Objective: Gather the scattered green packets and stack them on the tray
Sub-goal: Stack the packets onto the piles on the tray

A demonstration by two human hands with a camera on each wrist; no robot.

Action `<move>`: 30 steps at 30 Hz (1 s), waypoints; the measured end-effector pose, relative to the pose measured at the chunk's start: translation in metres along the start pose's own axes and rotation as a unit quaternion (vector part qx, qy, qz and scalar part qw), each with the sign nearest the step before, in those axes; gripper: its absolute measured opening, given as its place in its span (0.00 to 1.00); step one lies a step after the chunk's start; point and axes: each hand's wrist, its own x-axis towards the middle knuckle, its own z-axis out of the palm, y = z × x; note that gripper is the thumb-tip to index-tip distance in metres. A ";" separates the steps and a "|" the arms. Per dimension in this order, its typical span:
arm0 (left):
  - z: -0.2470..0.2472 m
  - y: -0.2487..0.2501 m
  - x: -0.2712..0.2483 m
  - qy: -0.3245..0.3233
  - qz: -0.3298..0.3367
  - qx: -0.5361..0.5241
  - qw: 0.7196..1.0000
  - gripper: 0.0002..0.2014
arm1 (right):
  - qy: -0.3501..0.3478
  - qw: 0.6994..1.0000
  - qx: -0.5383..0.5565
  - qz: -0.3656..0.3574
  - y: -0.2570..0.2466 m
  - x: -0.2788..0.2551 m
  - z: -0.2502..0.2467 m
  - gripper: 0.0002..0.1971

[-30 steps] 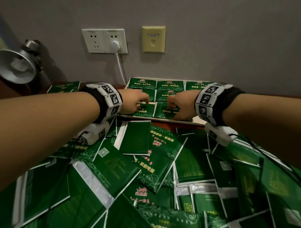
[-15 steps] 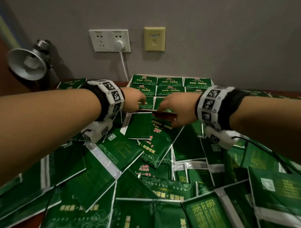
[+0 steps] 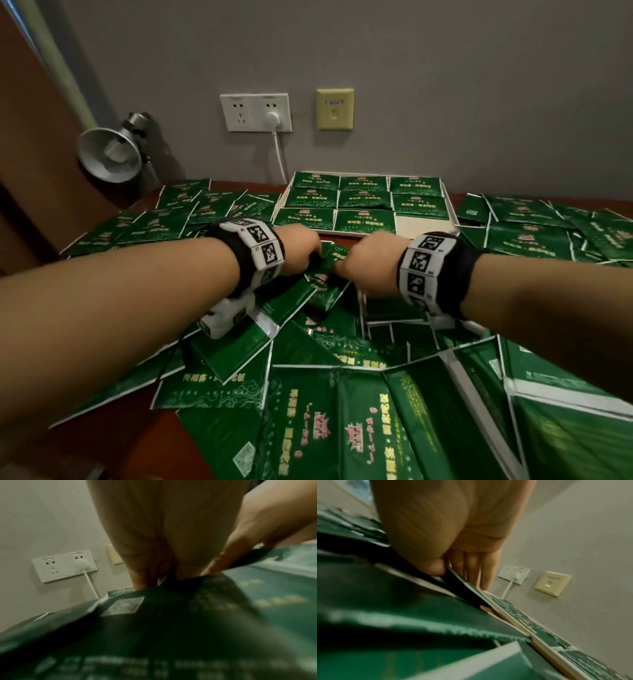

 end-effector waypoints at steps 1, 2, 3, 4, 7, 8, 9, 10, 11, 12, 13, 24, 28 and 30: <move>-0.004 -0.001 -0.003 0.022 -0.011 -0.019 1.000 0.16 | 0.007 0.999 0.022 0.024 0.004 -0.004 -0.003 0.17; -0.010 -0.002 -0.006 0.049 -0.021 -0.042 0.998 0.17 | 0.014 0.997 0.058 0.049 0.010 -0.009 -0.006 0.19; -0.016 -0.002 -0.010 0.079 -0.031 -0.069 0.994 0.19 | 0.022 0.991 0.106 0.074 0.017 -0.015 -0.010 0.22; -0.023 -0.002 -0.016 0.109 -0.040 -0.099 0.988 0.21 | 0.035 0.982 0.161 0.094 0.024 -0.023 -0.014 0.24; -0.041 0.000 -0.037 0.194 -0.064 -0.189 0.960 0.23 | 0.119 0.940 0.292 0.132 0.043 -0.049 -0.022 0.25; -0.046 0.000 -0.045 0.217 -0.068 -0.214 0.950 0.24 | 0.143 0.922 0.330 0.143 0.047 -0.058 -0.022 0.25; -0.050 0.000 -0.053 0.237 -0.068 -0.237 0.940 0.24 | 0.161 0.904 0.365 0.151 0.051 -0.065 -0.021 0.23; -0.053 0.001 -0.061 0.255 -0.064 -0.257 0.930 0.25 | 0.174 0.886 0.399 0.160 0.053 -0.072 -0.020 0.21; -0.055 0.002 -0.069 0.270 -0.058 -0.278 0.920 0.25 | 0.187 0.865 0.433 0.171 0.053 -0.079 -0.018 0.21; -0.056 0.004 -0.076 0.277 -0.051 -0.304 0.910 0.25 | 0.198 0.840 0.470 0.184 0.053 -0.085 -0.014 0.22; -0.055 0.006 -0.082 0.276 -0.046 -0.334 0.900 0.24 | 0.206 0.812 0.510 0.196 0.051 -0.089 -0.009 0.22; 0.001 0.018 -0.093 0.242 -0.205 -0.498 0.807 0.15 | 0.077 0.791 0.552 0.251 0.025 -0.113 0.033 0.24; 0.010 0.012 -0.095 0.205 -0.277 -0.424 0.837 0.13 | -0.006 0.886 0.422 0.194 0.028 -0.126 0.030 0.34; 0.015 0.009 -0.096 0.176 -0.309 -0.337 0.872 0.10 | 0.000 0.895 0.405 0.187 0.026 -0.131 0.023 0.28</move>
